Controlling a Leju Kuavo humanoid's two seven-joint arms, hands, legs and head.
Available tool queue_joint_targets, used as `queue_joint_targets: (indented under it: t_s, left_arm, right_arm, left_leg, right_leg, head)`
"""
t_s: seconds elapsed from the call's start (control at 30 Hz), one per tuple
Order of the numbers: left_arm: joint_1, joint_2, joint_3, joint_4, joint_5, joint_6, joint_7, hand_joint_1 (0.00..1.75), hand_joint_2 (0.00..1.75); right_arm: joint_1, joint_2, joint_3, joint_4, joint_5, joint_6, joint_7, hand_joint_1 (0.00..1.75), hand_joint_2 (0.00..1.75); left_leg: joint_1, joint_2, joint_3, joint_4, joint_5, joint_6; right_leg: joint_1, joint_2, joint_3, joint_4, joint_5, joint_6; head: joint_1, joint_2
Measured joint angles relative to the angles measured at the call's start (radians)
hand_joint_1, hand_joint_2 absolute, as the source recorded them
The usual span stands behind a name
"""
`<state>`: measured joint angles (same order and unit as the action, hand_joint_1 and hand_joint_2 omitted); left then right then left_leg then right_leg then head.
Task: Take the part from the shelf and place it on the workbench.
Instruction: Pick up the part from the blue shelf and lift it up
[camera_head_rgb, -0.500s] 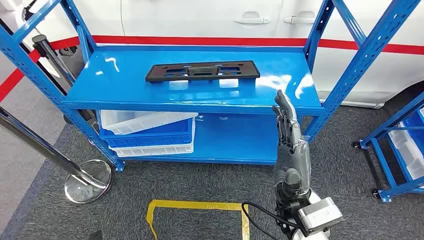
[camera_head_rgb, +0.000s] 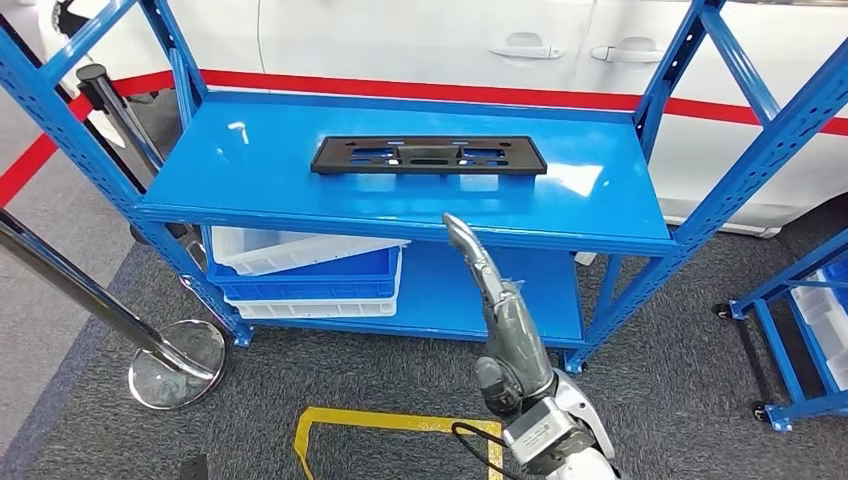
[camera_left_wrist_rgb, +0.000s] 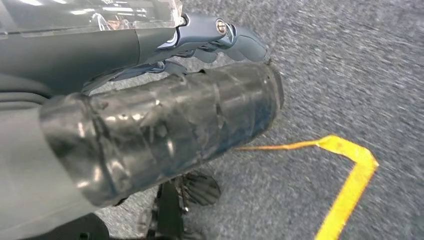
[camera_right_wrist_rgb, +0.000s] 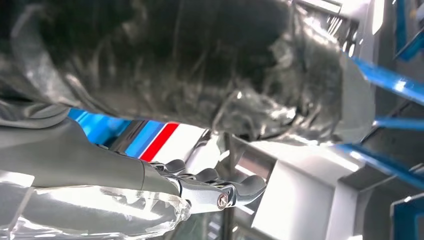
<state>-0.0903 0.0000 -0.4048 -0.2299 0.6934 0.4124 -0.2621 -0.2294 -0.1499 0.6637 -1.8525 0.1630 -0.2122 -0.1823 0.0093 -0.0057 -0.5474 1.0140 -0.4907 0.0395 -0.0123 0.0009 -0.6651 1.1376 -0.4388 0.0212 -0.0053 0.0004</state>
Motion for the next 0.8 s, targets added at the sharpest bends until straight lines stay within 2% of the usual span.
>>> queue_joint_targets:
  t_s: [0.03, 0.07, 0.17, 0.23, 0.27, 0.33, 0.37, 0.4, 0.43, 0.47, 0.5, 0.53, 0.57, 0.6, 0.7, 0.73, 0.77, 0.8]
  left_arm:
    - [-0.001, 0.0, -0.002, 0.0, -0.001, -0.001, 0.0, 0.0, 0.0]
    - [-0.002, -0.001, -0.004, 0.0, -0.002, -0.002, 0.0, 0.0, 0.0]
    - [-0.007, 0.0, -0.011, 0.0, -0.002, -0.002, 0.0, 0.0, 0.0]
    - [-0.008, 0.0, -0.013, 0.0, -0.002, -0.002, 0.0, 0.0, 0.0]
    - [-0.008, -0.001, -0.014, 0.0, -0.001, -0.002, -0.001, 0.0, 0.0]
    - [-0.008, -0.002, -0.018, 0.0, -0.001, -0.002, -0.001, 0.0, 0.0]
    - [-0.006, -0.002, -0.02, 0.0, 0.0, -0.002, 0.0, 0.0, 0.0]
    - [-0.004, -0.002, -0.021, 0.001, 0.0, -0.002, 0.0, 0.0, 0.0]
    - [-0.001, -0.001, -0.022, 0.001, 0.0, -0.002, 0.0, 0.0, 0.0]
    - [0.001, 0.0, -0.023, 0.001, 0.0, -0.002, 0.001, 0.0, 0.0]
    - [0.002, 0.001, -0.023, 0.001, 0.0, -0.002, 0.001, 0.0, 0.0]
    - [0.001, 0.001, -0.025, 0.002, 0.0, -0.002, 0.003, 0.0, 0.0]
    - [0.001, 0.002, -0.026, 0.002, 0.0, -0.002, 0.004, 0.0, 0.0]
    - [0.0, 0.002, -0.027, 0.002, -0.001, -0.002, 0.006, 0.0, 0.0]
    - [0.0, 0.001, -0.028, 0.002, -0.002, -0.002, 0.009, 0.0, 0.0]
    - [0.001, 0.001, -0.028, 0.002, -0.003, -0.002, 0.009, 0.0, 0.0]
    - [0.001, 0.001, -0.029, 0.003, -0.004, -0.002, 0.009, 0.0, 0.0]
    - [0.0, 0.001, -0.029, 0.003, -0.004, -0.002, 0.008, 0.0, 0.0]
  right_arm:
    - [-0.007, 0.005, 0.009, 0.008, 0.006, 0.006, 0.0, 0.0, 0.0]
    - [-0.013, 0.012, 0.019, 0.017, 0.012, 0.01, 0.0, 0.0, 0.0]
    - [-0.026, 0.032, 0.045, 0.041, 0.024, 0.017, 0.001, 0.0, 0.0]
    - [-0.034, 0.046, 0.056, 0.053, 0.027, 0.017, 0.001, 0.0, 0.0]
    - [-0.038, 0.053, 0.061, 0.059, 0.025, 0.017, 0.0, 0.0, 0.0]
    - [-0.046, 0.064, 0.073, 0.076, 0.017, 0.017, -0.003, 0.0, 0.0]
    - [-0.047, 0.069, 0.079, 0.085, 0.013, 0.016, -0.005, 0.0, 0.0]
    - [-0.047, 0.071, 0.083, 0.092, 0.007, 0.016, -0.007, 0.0, 0.0]
    - [-0.047, 0.074, 0.086, 0.098, 0.003, 0.016, -0.008, 0.0, 0.0]
    - [-0.047, 0.077, 0.088, 0.103, 0.0, 0.015, -0.01, 0.0, 0.0]
    - [-0.048, 0.08, 0.09, 0.107, -0.003, 0.015, -0.012, 0.0, 0.0]
    - [-0.049, 0.082, 0.092, 0.111, -0.005, 0.015, -0.015, 0.0, 0.0]
    - [-0.051, 0.084, 0.094, 0.114, -0.006, 0.015, -0.017, 0.0, 0.0]
    - [-0.052, 0.085, 0.095, 0.117, -0.007, 0.014, -0.018, 0.0, 0.0]
    - [-0.054, 0.087, 0.097, 0.123, -0.004, 0.013, -0.02, 0.0, 0.0]
    - [-0.056, 0.087, 0.098, 0.125, -0.002, 0.013, -0.021, 0.0, 0.0]
    - [-0.058, 0.087, 0.098, 0.126, 0.001, 0.013, -0.022, 0.0, 0.0]
    - [-0.059, 0.087, 0.1, 0.128, 0.005, 0.014, -0.023, 0.0, 0.0]
  left_leg:
    - [-0.001, -0.001, 0.006, 0.002, -0.008, -0.006]
    - [-0.002, -0.001, 0.01, 0.001, -0.014, -0.012]
    - [-0.001, 0.001, 0.018, -0.005, -0.023, -0.032]
    - [0.001, 0.001, 0.007, 0.029, -0.041, -0.044]
    - [0.003, 0.001, -0.018, 0.076, -0.059, -0.048]
    - [0.005, 0.001, -0.1, 0.204, -0.096, -0.055]
    - [0.006, 0.001, -0.138, 0.252, -0.1, -0.057]
    - [0.006, 0.001, -0.162, 0.269, -0.085, -0.058]
    - [0.006, 0.001, -0.166, 0.247, -0.049, -0.057]
    - [0.006, 0.001, -0.155, 0.193, 0.0, -0.054]
    - [0.005, 0.001, -0.134, 0.13, 0.043, -0.051]
    - [0.003, 0.001, -0.111, 0.07, 0.07, -0.046]
    - [0.0, 0.0, -0.095, 0.032, 0.079, -0.041]
    - [-0.002, 0.0, -0.087, 0.017, 0.073, -0.035]
    - [0.001, 0.001, -0.075, 0.003, 0.06, -0.019]
    - [0.003, 0.001, -0.068, -0.001, 0.058, -0.012]
    - [0.006, 0.002, -0.06, -0.006, 0.055, -0.006]
    - [0.005, 0.002, -0.054, -0.007, 0.051, -0.001]
  right_leg:
    - [0.002, 0.0, 0.024, -0.051, 0.016, -0.005]
    - [0.003, 0.0, 0.039, -0.082, 0.019, -0.011]
    - [0.005, 0.005, 0.055, -0.102, 0.004, -0.03]
    - [0.002, 0.005, 0.07, -0.113, 0.0, -0.042]
    - [0.0, 0.003, 0.078, -0.118, -0.002, -0.048]
    - [0.001, 0.002, 0.088, -0.12, -0.011, -0.054]
    - [0.002, 0.003, 0.094, -0.12, -0.017, -0.055]
    - [0.002, 0.005, 0.101, -0.119, -0.023, -0.055]
    - [0.002, 0.007, 0.11, -0.118, -0.031, -0.053]
    - [0.002, 0.009, 0.121, -0.118, -0.039, -0.051]
    - [0.003, 0.01, 0.13, -0.118, -0.048, -0.047]
    - [0.005, 0.011, 0.137, -0.116, -0.057, -0.042]
    - [0.006, 0.011, 0.14, -0.117, -0.063, -0.037]
    - [0.008, 0.012, 0.141, -0.118, -0.068, -0.031]
    - [0.009, 0.009, 0.148, -0.118, -0.08, -0.016]
    - [0.009, 0.007, 0.141, -0.098, -0.091, -0.012]
    - [0.009, 0.006, 0.121, -0.057, -0.108, -0.008]
    - [0.008, 0.004, 0.087, 0.003, -0.13, -0.006]
  head:
    - [0.0, 0.0]
    - [-0.001, 0.0]
    - [-0.003, 0.0]
    - [-0.005, 0.0]
    - [-0.007, 0.0]
    - [-0.009, 0.0]
    - [-0.009, 0.0]
    - [-0.009, 0.0]
    - [-0.009, 0.0]
    - [-0.009, 0.0]
    - [-0.009, 0.0]
    - [-0.009, 0.0]
    - [-0.009, 0.0]
    - [-0.008, 0.0]
    - [-0.006, 0.0]
    - [-0.004, 0.0]
    - [-0.002, 0.0]
    - [0.0, 0.0]
